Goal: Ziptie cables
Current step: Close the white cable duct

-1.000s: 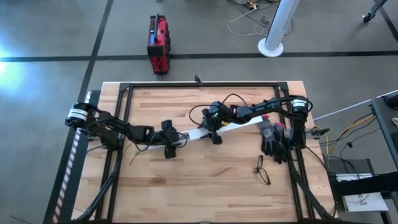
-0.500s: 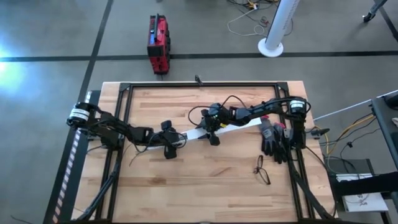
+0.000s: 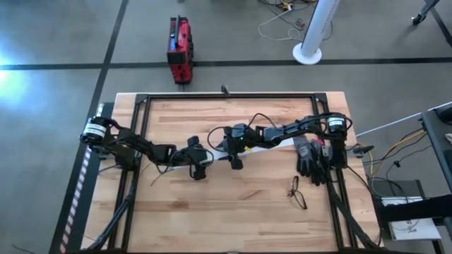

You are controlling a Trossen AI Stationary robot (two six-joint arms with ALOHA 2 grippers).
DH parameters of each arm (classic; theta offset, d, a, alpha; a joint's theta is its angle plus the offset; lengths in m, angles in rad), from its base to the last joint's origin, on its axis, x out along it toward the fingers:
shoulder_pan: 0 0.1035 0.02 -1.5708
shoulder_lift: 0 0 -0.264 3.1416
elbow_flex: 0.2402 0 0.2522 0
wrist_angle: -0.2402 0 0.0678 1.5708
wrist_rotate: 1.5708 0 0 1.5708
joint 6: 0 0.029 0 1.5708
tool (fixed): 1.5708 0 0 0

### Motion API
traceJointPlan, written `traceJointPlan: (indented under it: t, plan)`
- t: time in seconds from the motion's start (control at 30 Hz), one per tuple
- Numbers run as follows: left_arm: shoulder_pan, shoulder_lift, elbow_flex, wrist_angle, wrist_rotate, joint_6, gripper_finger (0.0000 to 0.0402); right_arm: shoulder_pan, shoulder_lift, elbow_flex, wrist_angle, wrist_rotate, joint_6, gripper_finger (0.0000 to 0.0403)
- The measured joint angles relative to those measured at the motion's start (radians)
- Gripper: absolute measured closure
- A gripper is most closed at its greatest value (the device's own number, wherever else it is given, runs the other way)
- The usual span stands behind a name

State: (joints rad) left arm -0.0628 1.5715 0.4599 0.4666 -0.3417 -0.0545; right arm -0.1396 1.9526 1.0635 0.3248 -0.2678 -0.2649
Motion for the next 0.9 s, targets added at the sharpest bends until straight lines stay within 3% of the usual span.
traceJointPlan:
  t: [0.3,0.47,0.67,0.9]
  plan:
    - [0.001,0.000,0.088,-0.091,0.014,0.009,0.0183,0.029,-0.004,0.016,-0.003,-0.003,0.034,0.0185]
    - [0.001,-0.010,0.120,-0.082,0.008,0.000,0.0149,0.026,-0.002,0.011,-0.010,0.004,0.034,0.0185]
    - [0.000,-0.067,0.162,-0.306,0.002,-0.057,0.0100,0.016,0.000,-0.027,-0.035,0.011,0.039,0.0186]
    - [-0.017,-0.126,0.152,-0.515,0.031,-0.122,0.0093,0.003,-0.003,-0.047,-0.039,-0.013,0.039,0.0186]
